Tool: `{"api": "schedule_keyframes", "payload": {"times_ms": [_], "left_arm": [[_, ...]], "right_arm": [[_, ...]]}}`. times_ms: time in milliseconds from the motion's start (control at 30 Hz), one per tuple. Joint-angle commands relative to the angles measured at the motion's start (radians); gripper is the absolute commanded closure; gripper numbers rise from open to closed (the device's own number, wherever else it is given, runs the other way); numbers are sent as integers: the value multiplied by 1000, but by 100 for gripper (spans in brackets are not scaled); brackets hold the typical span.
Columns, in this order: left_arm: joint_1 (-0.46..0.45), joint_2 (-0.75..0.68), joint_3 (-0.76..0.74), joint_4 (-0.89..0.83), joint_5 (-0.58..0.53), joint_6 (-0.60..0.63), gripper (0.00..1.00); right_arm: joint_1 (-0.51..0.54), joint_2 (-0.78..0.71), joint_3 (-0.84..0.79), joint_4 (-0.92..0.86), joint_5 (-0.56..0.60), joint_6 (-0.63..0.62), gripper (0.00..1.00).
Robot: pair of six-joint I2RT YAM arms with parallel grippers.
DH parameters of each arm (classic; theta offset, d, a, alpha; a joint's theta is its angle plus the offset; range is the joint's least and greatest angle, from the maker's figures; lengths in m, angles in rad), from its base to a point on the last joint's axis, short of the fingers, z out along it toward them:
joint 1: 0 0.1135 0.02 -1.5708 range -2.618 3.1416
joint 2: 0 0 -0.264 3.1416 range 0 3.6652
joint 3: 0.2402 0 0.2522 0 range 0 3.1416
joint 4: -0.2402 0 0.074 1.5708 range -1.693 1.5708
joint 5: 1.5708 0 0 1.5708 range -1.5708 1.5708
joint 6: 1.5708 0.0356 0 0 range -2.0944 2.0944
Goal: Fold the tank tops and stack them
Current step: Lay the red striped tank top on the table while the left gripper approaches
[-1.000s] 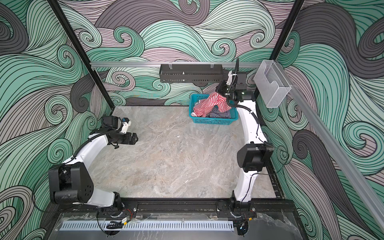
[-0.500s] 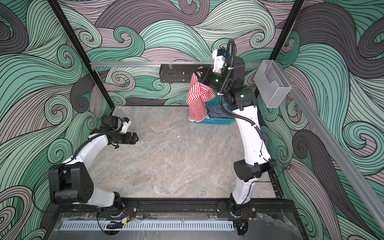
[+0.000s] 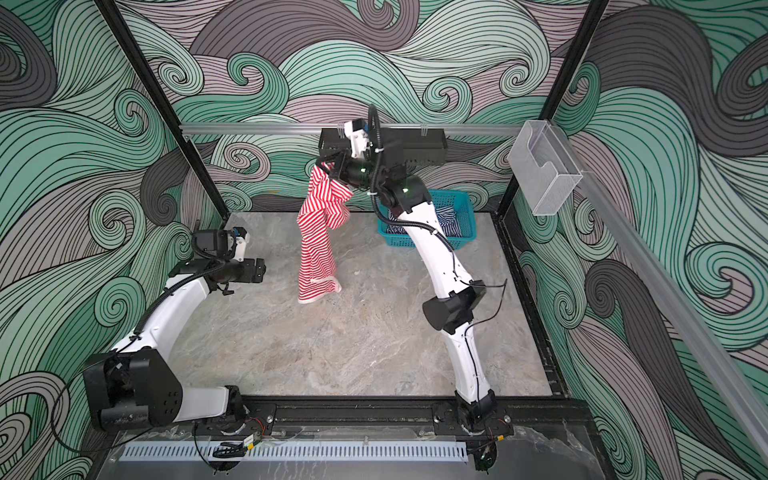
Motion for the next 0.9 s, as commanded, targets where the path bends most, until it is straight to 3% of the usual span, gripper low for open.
{"api": "schedule_keyframes", "payload": {"times_ms": [0, 133, 300, 400, 600, 867], "left_arm": [[12, -43, -23, 27, -47, -9, 6], [11, -65, -32, 3, 47, 61, 6], [-4, -83, -66, 53, 141, 92, 6], [-65, -34, -48, 37, 147, 126, 6], [-230, 122, 8, 18, 106, 173, 6], [-329, 389, 179, -69, 82, 163, 6]], "right_arm": [[7, -127, -83, 17, -9, -36, 100], [5, -381, -606, 120, 127, -108, 100], [-2, -536, -955, -6, 348, -197, 100], [-4, -594, -1147, -8, 405, -195, 100], [15, -637, -1412, 28, 424, -130, 99], [62, -583, -1539, 39, 465, -96, 80]]}}
